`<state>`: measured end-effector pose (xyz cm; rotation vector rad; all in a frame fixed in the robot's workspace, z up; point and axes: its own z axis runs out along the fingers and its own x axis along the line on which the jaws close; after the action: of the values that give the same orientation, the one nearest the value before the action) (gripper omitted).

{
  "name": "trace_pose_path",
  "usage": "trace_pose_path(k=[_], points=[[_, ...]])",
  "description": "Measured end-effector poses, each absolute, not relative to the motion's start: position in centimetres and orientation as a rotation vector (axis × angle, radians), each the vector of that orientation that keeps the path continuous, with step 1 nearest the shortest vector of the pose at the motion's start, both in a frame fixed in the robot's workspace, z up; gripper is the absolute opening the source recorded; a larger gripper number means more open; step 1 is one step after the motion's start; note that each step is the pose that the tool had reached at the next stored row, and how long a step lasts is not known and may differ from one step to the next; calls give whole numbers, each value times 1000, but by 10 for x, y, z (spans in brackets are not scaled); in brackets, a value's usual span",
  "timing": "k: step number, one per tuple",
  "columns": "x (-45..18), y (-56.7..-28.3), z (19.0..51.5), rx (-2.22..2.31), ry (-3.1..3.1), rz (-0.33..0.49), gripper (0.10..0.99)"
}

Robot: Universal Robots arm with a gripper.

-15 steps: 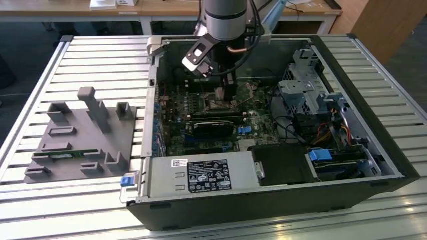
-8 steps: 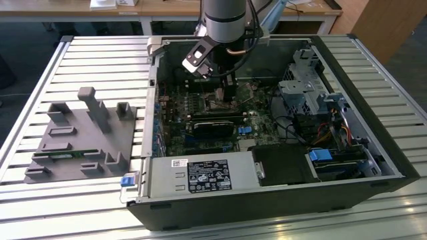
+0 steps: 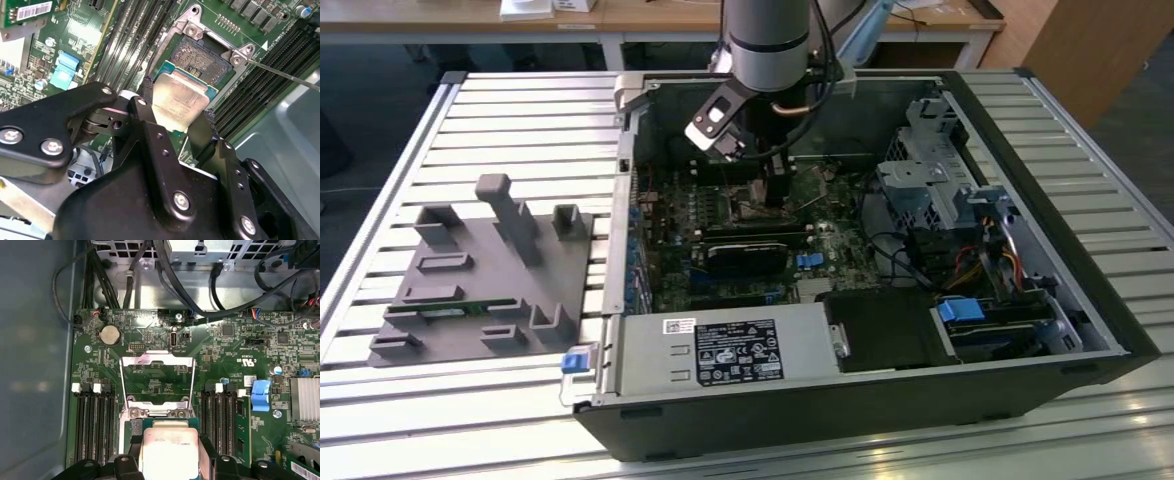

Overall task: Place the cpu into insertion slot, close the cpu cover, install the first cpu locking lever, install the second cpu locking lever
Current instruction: 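Place the cpu into insertion slot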

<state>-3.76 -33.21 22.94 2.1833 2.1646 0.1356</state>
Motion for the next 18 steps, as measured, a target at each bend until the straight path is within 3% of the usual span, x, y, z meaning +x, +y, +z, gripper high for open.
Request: trace_pose_path(k=[18], points=[[-40,-328,218,2183,2165,135,525]])
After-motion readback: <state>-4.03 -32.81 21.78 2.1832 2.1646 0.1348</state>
